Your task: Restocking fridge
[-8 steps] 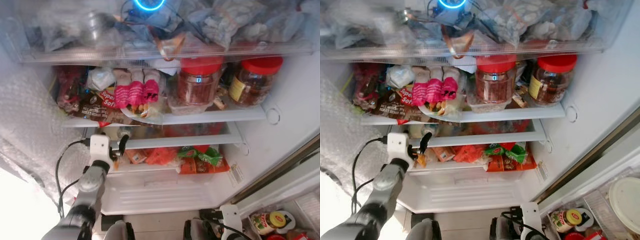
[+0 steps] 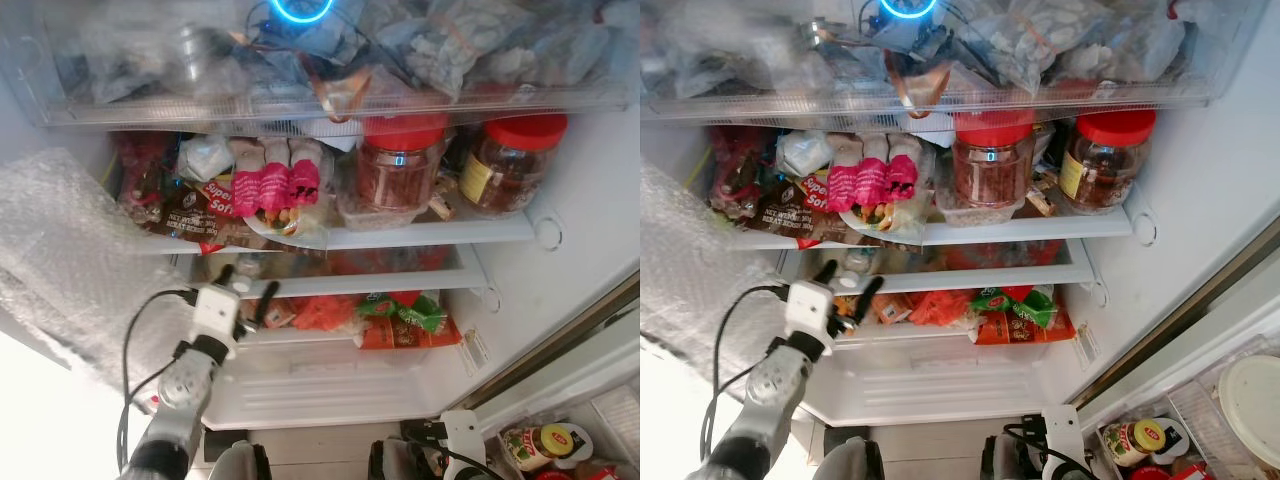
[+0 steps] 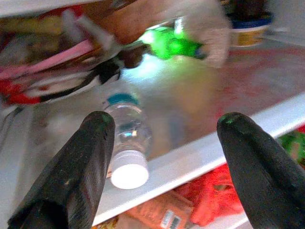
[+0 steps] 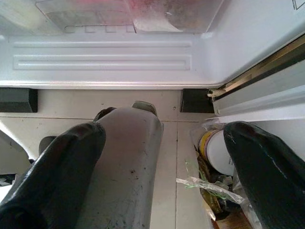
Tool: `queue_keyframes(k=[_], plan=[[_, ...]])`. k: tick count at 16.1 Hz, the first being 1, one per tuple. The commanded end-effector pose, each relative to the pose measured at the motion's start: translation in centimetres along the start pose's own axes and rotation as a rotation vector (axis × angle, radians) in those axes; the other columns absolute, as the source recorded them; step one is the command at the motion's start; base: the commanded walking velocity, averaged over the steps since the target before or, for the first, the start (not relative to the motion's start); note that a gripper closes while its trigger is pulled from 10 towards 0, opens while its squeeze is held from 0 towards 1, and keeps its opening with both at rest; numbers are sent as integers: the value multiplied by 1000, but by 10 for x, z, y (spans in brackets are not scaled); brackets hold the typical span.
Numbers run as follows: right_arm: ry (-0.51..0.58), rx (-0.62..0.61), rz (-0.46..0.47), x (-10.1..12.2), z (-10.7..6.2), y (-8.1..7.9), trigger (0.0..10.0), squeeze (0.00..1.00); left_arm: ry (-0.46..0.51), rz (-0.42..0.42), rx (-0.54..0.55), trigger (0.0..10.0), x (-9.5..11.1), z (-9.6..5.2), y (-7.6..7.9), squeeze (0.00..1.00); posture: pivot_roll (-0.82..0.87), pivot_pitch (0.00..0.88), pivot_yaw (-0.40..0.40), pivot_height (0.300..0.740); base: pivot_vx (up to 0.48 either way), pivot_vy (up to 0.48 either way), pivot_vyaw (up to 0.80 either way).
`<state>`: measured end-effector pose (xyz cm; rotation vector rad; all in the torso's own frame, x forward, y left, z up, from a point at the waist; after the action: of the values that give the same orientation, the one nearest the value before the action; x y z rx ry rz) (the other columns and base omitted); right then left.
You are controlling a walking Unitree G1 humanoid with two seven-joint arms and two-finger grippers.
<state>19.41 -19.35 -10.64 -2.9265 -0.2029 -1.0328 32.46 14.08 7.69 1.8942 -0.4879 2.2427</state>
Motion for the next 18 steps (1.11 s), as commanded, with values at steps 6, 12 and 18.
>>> queue_keyframes(k=[6, 12, 18], plan=[[-90, 20, -10, -26, -6, -4, 10000, 0, -50, 19, -116, 10000, -4, -15, 15, 0, -124, 89, 10, 648, 0, 0, 0], [-91, 24, -15, -25, -6, -3, 10000, 0, -81, 68, -160, 10000, 0, -20, 17, 0, -120, 106, 4, 648, 0, 0, 0], [-93, 23, -16, -26, -6, -1, 10000, 0, -36, 119, -150, 10000, 17, -36, 19, 0, -111, 114, 1, 648, 0, 0, 0]])
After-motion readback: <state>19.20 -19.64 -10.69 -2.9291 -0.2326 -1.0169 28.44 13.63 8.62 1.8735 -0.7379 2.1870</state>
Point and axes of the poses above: a point about 5 cm out from each wrist's last joint towards the gripper, its own z axis pointing out of the wrist towards the gripper, its own x axis along the axis of the wrist's last joint, y = z × x, the point moved 3 cm from there along z, pointing out of the wrist towards the gripper, and after that the axes turned 5 degrees about -z, right-handed, at the moved point
